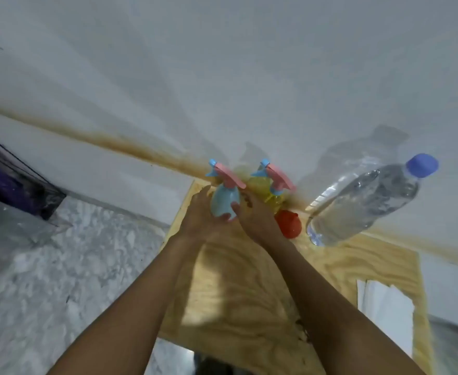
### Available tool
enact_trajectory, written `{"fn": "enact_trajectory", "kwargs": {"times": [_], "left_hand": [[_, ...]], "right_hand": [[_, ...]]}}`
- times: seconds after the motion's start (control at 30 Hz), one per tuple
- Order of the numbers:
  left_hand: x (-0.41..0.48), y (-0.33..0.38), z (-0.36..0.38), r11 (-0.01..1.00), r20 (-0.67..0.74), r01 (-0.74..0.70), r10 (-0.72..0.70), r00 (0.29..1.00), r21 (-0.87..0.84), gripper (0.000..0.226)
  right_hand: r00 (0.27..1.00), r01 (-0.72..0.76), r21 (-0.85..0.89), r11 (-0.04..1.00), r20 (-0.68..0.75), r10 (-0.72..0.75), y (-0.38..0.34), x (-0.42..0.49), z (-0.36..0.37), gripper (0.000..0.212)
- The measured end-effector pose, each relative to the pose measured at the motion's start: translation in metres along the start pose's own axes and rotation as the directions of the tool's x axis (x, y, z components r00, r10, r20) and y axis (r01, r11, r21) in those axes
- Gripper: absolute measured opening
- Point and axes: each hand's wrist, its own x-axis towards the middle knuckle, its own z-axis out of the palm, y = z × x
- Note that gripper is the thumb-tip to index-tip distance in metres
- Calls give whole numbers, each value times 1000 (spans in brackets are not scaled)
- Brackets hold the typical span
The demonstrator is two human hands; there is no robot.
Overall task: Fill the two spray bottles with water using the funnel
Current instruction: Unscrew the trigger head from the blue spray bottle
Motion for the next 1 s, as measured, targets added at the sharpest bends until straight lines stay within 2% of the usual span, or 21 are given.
{"fn": "enact_trajectory", "kwargs": {"times": [0.07,0.17,0.23,0.37,0.57,0.73,0.87,1.0], "left_hand": [[11,-4,3,1000,-8,-19,19,1000,10,93],[26,-24,16,996,10,-60,61,998,-73,64],[26,-25,20,993,-15,-68,67,998,-96,54],[24,-20,20,986,-35,-78,73,997,-147,64],[-9,-8,15,984,-76,-131,123,990,-117,72],[-67,14,13,965,31,-205,213,977,-162,74],[-105,38,18,928,103,-266,301,948,-262,72],[-121,58,22,913,97,-285,325,941,-292,81]], "right_hand": [[999,2,16,1000,-38,-1,0,11,9,39],[995,-43,47,998,-87,47,6,19,24,42],[990,-54,68,996,-129,62,11,22,30,44],[986,-45,102,994,-154,60,8,22,30,37],[983,47,119,992,-184,-24,-3,-14,8,35],[985,28,235,972,-170,13,-9,-79,-21,33],[964,49,373,927,-259,54,-10,-117,-34,41],[923,132,437,890,-381,50,-19,-137,-47,35]]}}
